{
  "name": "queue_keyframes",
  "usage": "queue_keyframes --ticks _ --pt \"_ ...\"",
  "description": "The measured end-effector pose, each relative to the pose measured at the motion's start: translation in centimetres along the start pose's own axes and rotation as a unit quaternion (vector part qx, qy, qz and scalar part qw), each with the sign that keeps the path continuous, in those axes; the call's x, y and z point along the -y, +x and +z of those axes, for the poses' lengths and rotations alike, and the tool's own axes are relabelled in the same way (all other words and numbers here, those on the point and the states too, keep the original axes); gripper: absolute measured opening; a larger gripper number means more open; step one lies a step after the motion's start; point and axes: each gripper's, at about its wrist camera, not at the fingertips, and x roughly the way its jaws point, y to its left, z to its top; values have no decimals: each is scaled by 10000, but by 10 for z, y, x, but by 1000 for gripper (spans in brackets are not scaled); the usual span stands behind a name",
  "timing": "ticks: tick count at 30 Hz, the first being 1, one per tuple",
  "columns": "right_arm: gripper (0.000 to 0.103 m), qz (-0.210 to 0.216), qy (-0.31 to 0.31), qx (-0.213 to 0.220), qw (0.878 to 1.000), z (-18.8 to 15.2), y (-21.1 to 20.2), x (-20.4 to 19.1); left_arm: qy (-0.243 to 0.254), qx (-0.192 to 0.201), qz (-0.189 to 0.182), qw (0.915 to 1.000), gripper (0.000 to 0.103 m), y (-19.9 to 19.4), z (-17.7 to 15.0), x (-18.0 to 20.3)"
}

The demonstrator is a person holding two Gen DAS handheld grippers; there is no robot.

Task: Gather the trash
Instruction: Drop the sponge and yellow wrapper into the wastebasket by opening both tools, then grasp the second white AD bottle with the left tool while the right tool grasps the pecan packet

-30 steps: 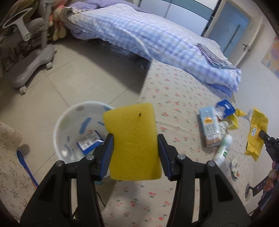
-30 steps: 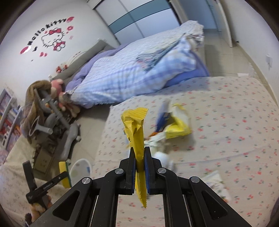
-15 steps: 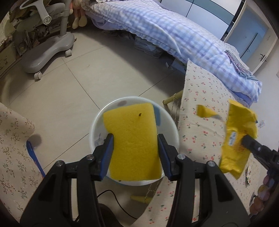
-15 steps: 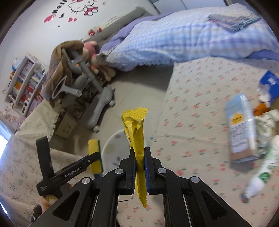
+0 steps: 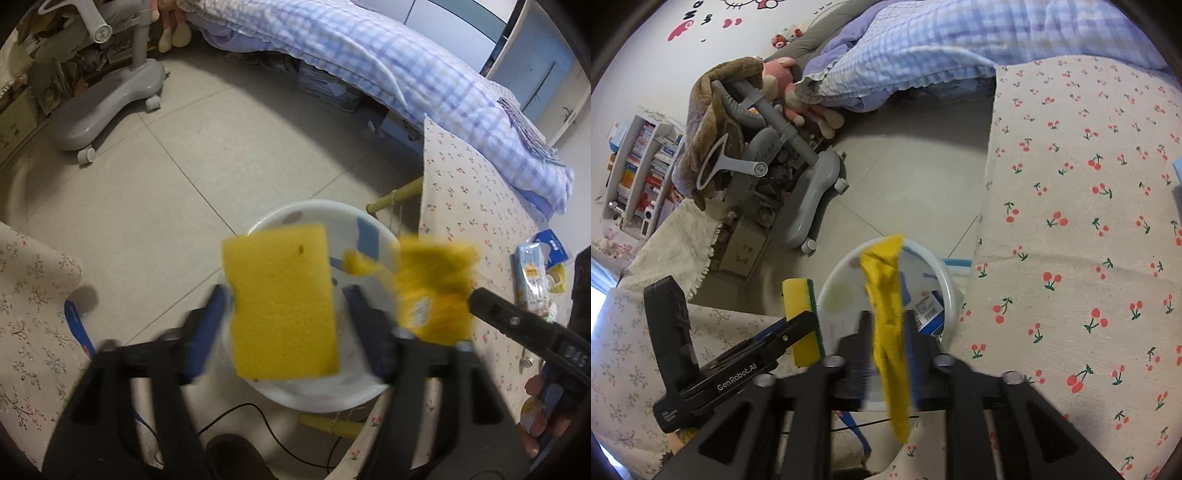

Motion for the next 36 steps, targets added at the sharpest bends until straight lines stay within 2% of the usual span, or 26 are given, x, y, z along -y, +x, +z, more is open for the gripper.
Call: queue_keyframes --ticks 1,6,12,20,22,24,36 --pt "49 -22 44 29 10000 0 -2 2 -22 23 36 10000 87 -1 0 -1" --pt "51 -133 6 225 9997 3 -25 6 -139 -63 126 9998 89 1 -2 -6" --pt "59 -282 -92 412 9987 2 -44 6 -167 -44 144 9997 93 -5 -5 -2" --pt "78 -1077 -525 702 9903 -1 -86 6 20 1 212 9998 102 -11 -12 13" --pt "83 -1227 -529 818 9876 -2 -102 13 86 -8 202 9998 102 -11 -14 22" --pt "84 -1377 -509 912 9850 -4 -119 22 180 18 156 9997 102 -13 -16 35" --pt "86 -2087 -112 1354 9685 -18 -228 107 1047 -168 -413 9935 102 -13 -36 135"
